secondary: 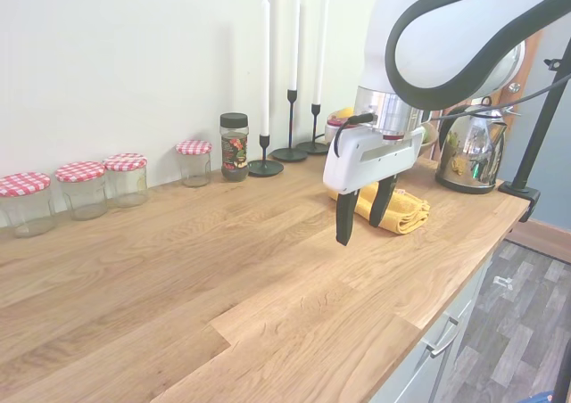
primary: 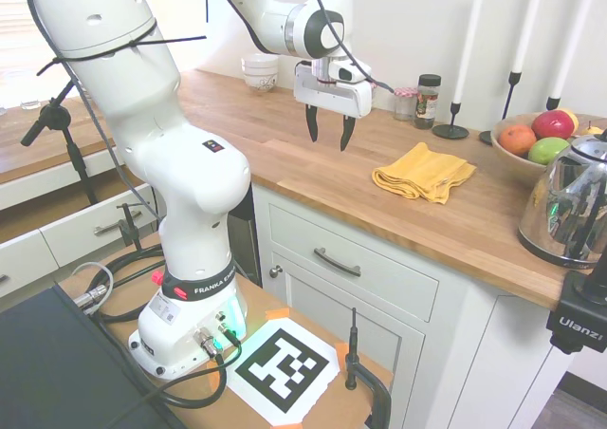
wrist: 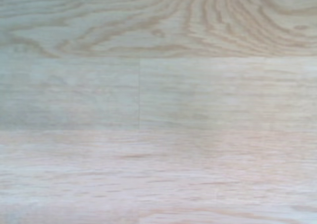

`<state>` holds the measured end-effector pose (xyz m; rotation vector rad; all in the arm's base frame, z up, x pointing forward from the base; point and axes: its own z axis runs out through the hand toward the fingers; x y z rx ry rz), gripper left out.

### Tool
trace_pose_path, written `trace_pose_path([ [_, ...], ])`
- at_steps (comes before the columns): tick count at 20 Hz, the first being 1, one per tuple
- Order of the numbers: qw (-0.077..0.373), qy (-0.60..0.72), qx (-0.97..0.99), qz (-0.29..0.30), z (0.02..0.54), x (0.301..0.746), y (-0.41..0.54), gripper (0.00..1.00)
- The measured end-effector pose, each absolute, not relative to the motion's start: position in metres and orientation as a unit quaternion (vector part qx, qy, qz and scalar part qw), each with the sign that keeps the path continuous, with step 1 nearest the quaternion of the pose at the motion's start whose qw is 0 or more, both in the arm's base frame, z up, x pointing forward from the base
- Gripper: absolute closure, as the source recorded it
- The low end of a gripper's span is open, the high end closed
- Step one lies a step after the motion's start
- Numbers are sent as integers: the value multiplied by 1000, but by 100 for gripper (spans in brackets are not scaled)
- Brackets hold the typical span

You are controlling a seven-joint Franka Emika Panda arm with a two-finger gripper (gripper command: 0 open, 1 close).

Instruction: Wipe the counter

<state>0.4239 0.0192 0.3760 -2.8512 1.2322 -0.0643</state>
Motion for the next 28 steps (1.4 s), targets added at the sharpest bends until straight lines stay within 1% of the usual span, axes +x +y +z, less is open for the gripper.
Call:
trace_pose_path([
  [6, 18, 403, -915, -24, 378, 426, 15, 0],
  [9, 22, 418, -908, -28, 382, 434, -2, 0],
  [18, 40, 465, -884, -27, 382, 472, -108, 0],
  [23, 56, 486, -872, -28, 382, 473, -164, 0],
  [28, 61, 504, -861, -18, 367, 475, -198, 0],
])
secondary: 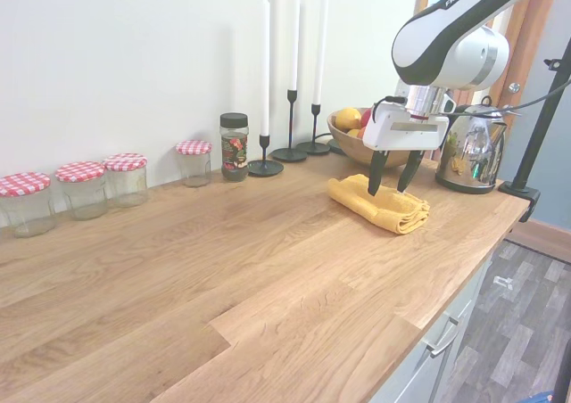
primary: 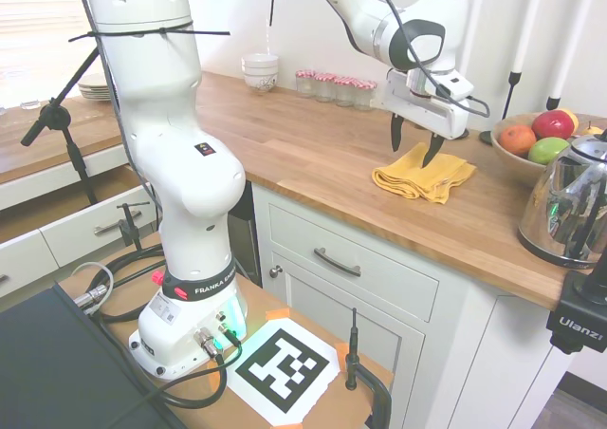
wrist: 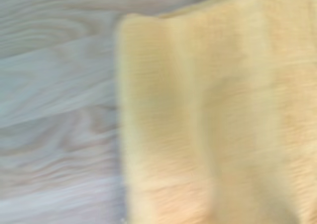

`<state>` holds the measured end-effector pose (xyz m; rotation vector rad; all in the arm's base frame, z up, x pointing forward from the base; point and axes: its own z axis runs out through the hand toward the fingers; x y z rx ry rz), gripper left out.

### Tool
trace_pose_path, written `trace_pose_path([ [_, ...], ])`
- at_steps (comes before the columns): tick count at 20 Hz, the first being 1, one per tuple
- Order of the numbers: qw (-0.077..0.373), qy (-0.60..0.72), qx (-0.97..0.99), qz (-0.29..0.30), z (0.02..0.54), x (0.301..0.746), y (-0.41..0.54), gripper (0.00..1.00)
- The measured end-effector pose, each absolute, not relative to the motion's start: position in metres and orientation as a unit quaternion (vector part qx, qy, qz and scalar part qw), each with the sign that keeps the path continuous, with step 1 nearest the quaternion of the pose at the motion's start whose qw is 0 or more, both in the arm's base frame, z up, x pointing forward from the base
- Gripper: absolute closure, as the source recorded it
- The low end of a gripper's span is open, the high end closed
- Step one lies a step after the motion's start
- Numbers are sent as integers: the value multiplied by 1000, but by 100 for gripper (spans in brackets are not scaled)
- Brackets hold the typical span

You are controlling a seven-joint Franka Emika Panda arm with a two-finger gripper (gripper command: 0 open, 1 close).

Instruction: Wipe the counter

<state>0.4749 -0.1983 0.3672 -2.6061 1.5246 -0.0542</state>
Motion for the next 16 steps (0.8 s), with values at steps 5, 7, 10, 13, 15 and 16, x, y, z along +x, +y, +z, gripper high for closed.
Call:
trace_pose_path([
  [5, 66, 513, -856, -11, 353, 478, -225, 0],
  [7, 66, 514, -855, -8, 349, 479, -228, 0],
  [10, 64, 514, -855, -2, 341, 480, -226, 0],
  [13, 62, 511, -858, 3, 332, 483, -222, 0],
  [15, 61, 509, -859, 1, 330, 484, -220, 0],
  [16, 61, 509, -859, 1, 330, 484, -219, 100],
])
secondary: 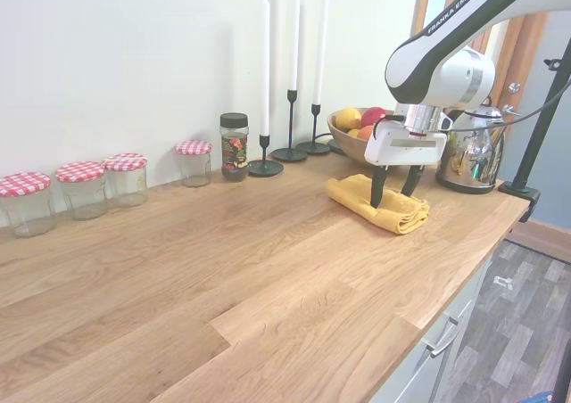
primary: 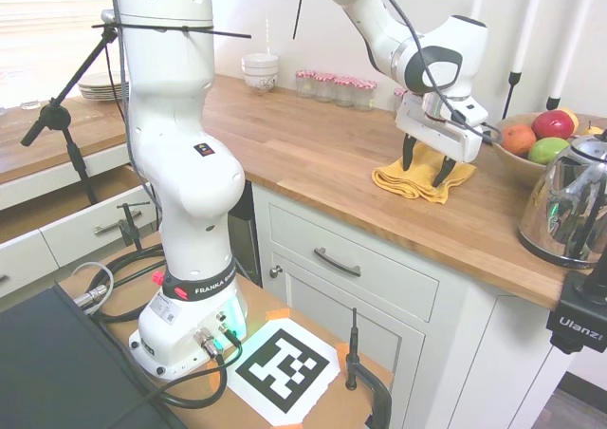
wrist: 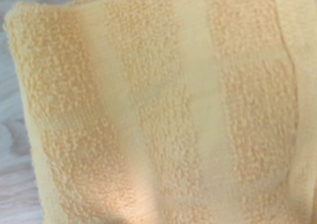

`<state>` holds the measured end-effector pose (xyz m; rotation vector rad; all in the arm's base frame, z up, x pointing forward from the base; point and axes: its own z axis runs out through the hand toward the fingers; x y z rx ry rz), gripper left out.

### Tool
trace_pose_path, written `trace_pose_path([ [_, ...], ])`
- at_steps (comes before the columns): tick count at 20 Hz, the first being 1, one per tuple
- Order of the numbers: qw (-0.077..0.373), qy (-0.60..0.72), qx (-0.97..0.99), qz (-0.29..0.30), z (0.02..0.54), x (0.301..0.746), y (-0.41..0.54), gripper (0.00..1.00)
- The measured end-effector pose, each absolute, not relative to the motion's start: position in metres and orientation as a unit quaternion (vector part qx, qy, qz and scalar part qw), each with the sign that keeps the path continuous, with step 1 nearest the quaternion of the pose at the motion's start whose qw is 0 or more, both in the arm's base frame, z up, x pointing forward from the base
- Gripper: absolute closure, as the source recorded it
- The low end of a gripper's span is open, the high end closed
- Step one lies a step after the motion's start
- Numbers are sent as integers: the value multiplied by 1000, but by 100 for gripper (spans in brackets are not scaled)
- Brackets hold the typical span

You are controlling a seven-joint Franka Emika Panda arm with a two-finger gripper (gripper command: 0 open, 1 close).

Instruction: Wipe the counter

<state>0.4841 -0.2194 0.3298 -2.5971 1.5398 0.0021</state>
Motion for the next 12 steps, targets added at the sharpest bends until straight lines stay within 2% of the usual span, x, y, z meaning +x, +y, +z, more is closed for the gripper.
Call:
trace_pose_path([
  [12, 71, 509, -858, -21, 327, 478, -217, 100],
])
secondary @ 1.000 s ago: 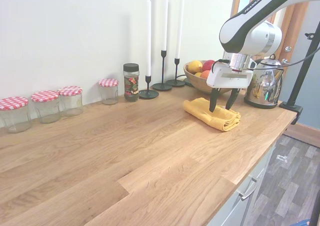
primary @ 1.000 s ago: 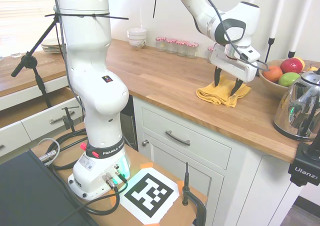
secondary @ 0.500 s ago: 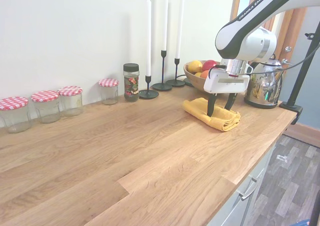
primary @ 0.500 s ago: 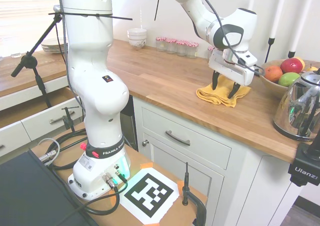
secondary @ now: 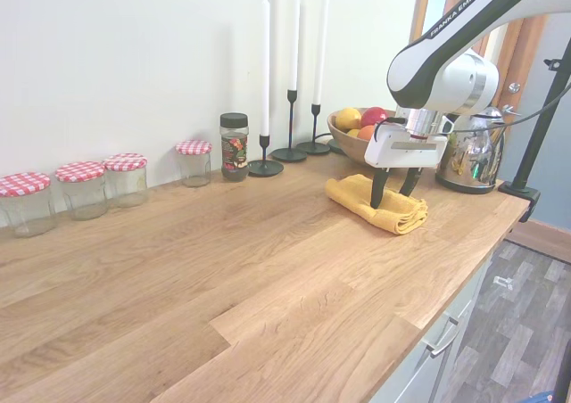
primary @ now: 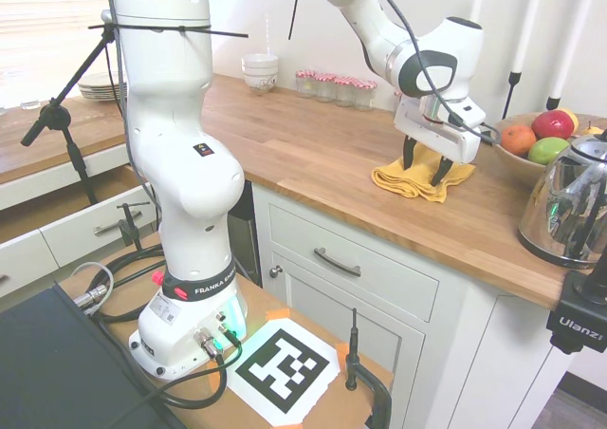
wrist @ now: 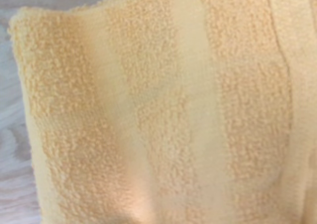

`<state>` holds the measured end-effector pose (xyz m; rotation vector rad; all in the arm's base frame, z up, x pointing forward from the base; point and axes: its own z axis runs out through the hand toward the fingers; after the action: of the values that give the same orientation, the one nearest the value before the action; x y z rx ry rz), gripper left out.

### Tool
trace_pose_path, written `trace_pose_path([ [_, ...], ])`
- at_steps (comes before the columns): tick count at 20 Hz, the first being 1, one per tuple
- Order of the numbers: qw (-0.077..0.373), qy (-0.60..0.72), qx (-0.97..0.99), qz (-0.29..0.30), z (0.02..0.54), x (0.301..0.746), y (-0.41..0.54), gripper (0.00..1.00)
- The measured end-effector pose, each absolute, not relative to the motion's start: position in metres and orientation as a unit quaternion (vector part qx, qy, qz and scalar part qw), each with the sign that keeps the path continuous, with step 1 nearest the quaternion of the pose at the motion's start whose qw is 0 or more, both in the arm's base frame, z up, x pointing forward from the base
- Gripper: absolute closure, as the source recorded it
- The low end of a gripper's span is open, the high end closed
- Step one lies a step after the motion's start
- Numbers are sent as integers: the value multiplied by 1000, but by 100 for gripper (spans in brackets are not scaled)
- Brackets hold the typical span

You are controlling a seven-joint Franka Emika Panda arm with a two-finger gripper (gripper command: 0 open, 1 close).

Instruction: Wipe the counter

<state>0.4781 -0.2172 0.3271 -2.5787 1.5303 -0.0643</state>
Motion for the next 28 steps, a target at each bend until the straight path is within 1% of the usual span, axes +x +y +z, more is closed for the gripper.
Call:
trace_pose_path([
  [15, 87, 506, -858, -23, 324, 481, -200, 100],
  [23, 88, 504, -859, -23, 324, 482, -197, 100],
  [28, 90, 484, -870, -20, 325, 496, -160, 100],
])
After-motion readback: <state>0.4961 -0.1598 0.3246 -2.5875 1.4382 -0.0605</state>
